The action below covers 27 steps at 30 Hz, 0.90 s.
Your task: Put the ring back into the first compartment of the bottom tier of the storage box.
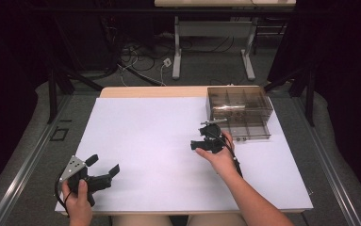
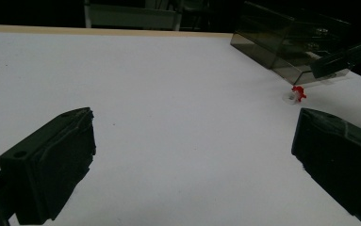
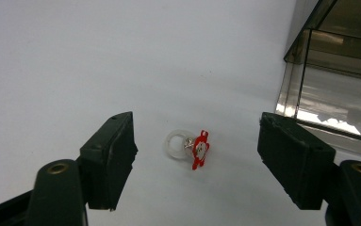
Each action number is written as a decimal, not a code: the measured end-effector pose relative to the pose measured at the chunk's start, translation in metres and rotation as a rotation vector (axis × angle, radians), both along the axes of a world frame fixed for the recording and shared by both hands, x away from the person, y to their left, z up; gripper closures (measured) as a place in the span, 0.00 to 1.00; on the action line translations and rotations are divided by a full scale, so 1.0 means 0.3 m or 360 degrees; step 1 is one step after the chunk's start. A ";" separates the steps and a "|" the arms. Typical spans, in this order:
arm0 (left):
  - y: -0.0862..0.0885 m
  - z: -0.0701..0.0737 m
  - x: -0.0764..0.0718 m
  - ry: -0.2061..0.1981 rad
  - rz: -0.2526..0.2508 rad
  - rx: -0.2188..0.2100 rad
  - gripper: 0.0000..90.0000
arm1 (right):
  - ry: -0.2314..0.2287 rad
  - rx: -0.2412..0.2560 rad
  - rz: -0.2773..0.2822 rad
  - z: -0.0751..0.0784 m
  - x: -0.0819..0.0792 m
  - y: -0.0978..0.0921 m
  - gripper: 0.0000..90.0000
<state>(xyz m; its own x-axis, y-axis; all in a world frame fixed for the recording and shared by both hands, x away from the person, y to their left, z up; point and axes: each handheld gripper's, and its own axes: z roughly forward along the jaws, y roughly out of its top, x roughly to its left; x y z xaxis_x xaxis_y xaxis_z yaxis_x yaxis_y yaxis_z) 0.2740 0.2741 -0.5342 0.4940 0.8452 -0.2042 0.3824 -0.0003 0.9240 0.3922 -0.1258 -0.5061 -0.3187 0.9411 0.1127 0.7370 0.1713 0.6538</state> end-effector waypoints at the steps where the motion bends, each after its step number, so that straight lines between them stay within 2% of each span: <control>1: 0.000 0.000 0.000 0.0000 0.0000 -0.0001 0.00 | 0.0002 -0.0010 -0.0003 -0.002 0.001 -0.001 0.33; 16: 0.001 0.000 0.002 0.0003 -0.0005 0.0000 0.00 | 0.0080 0.0043 -0.0035 -0.037 0.026 0.001 0.38; 18: 0.002 -0.001 0.001 0.0005 -0.0003 -0.0002 0.00 | 0.0116 0.0053 -0.0042 -0.044 0.030 0.005 0.38; 27: 0.002 -0.001 0.002 0.0004 -0.0002 -0.0003 0.00 | 0.0165 0.0037 -0.0039 -0.067 0.038 0.023 0.41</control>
<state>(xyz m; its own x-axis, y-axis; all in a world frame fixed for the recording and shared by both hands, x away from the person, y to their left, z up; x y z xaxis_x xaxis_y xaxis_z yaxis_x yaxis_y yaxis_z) 0.2745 0.2748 -0.5344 0.4945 0.8442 -0.2068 0.3848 0.0008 0.9230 0.4036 -0.1189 -0.5262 -0.2812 0.9452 0.1659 0.8046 0.1380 0.5775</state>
